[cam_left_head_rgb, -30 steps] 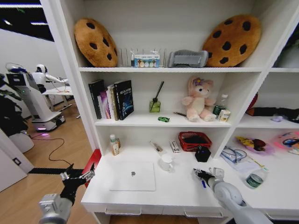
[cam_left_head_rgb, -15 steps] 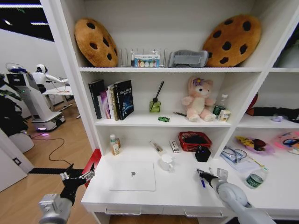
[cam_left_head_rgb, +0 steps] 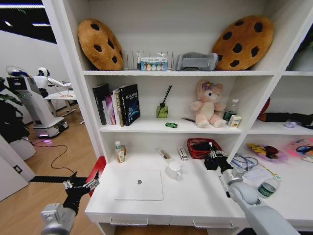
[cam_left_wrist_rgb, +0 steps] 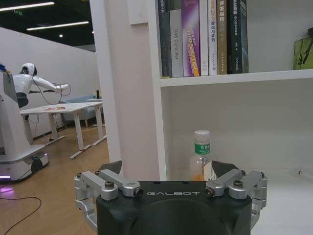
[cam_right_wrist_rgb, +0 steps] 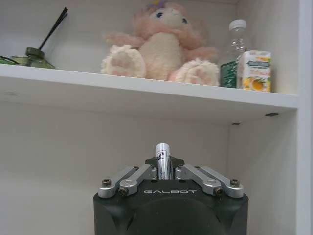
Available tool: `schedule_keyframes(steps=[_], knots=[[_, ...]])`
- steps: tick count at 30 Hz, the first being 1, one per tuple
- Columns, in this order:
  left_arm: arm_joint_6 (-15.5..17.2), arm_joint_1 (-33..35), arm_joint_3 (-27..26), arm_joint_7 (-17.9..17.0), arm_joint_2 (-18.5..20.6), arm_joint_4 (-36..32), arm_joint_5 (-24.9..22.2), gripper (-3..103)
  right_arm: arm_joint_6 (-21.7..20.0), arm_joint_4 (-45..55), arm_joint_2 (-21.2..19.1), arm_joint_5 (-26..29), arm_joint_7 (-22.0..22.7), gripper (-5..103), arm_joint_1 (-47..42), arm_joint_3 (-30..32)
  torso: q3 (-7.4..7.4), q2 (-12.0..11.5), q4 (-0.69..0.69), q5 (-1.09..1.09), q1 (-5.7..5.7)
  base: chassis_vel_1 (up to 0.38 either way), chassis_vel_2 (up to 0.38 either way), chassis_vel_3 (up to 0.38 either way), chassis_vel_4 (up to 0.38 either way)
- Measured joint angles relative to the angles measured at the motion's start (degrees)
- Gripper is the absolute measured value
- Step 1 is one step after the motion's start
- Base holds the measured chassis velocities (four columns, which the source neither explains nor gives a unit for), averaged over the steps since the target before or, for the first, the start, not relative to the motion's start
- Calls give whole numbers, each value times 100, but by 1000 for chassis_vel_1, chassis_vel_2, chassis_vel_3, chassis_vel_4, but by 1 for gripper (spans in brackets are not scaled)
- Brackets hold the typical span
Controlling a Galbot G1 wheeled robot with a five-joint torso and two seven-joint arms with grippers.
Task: Organize the objects on the table.
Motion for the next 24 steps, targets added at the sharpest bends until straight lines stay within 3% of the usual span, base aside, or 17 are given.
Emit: schedule_keyframes(steps=[1,3,6,24], knots=[[0,0,0,0,0,0,0,100,0,0,0,0,0,12,0,0,0,0,0,0,0,0,0,0,0],[0,0,0,0,0,0,0,100,548,-606,110,-323,210,12,424,-193,0,0,4,0,0,0,0,0,0],[0,1,0,0,-1,0,0,100,853,-1050,155,-394,283,12,772,-343,0,-1,5,-1,0,0,0,0,0],[0,1,0,0,0,0,0,100,1002,-2307,266,-271,261,15,1534,-785,0,0,3,-2,0,0,0,0,0]])
